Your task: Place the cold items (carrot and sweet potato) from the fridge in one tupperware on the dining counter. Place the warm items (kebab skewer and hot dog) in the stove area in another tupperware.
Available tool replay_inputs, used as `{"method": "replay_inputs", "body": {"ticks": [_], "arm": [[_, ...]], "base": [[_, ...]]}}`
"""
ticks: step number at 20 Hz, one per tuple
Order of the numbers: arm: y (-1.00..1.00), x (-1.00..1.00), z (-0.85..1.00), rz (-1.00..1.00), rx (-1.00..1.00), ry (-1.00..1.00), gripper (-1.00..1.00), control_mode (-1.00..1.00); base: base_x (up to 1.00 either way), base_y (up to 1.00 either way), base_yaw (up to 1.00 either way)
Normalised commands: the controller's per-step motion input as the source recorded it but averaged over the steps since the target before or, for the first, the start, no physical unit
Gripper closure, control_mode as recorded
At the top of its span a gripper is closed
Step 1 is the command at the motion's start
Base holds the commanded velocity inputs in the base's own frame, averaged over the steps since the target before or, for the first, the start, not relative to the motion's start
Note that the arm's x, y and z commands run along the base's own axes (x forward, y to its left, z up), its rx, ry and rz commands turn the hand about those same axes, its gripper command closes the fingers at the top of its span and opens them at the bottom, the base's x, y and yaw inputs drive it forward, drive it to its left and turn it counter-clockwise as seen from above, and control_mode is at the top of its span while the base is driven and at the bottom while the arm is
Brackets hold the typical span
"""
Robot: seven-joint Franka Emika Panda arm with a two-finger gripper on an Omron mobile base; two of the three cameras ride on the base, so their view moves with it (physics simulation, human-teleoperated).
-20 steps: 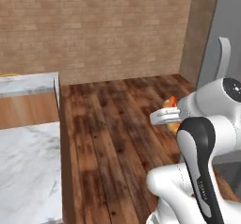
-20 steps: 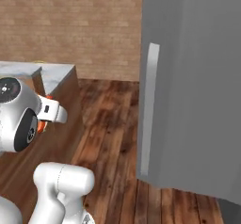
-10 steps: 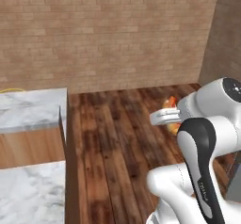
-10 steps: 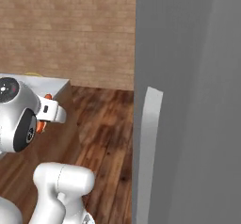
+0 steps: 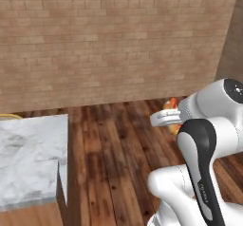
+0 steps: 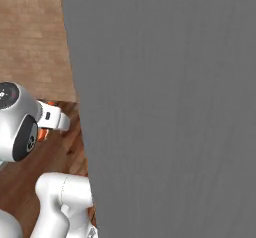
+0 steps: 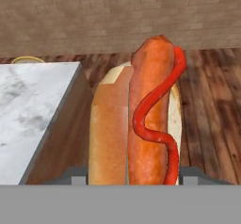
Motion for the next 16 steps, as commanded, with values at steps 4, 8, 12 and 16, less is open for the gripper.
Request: {"method": "replay_inputs", "body": {"ticks": [4, 8, 12, 16], "arm": [[0.0, 0.0, 0.0, 0.0, 0.0, 0.0, 1.0, 1.0], [0.0, 0.0, 0.0, 0.0, 0.0, 0.0, 1.0, 1.0], [0.0, 0.0, 0.0, 0.0, 0.0, 0.0, 1.0, 1.0], [0.0, 0.0, 0.0, 0.0, 0.0, 0.0, 1.0, 1.0]], "base": [[1.0, -0.05, 0.1], [1.0, -0.23, 0.29], [1.0, -0.35, 0.48], [0.95, -0.35, 0.6]]}}
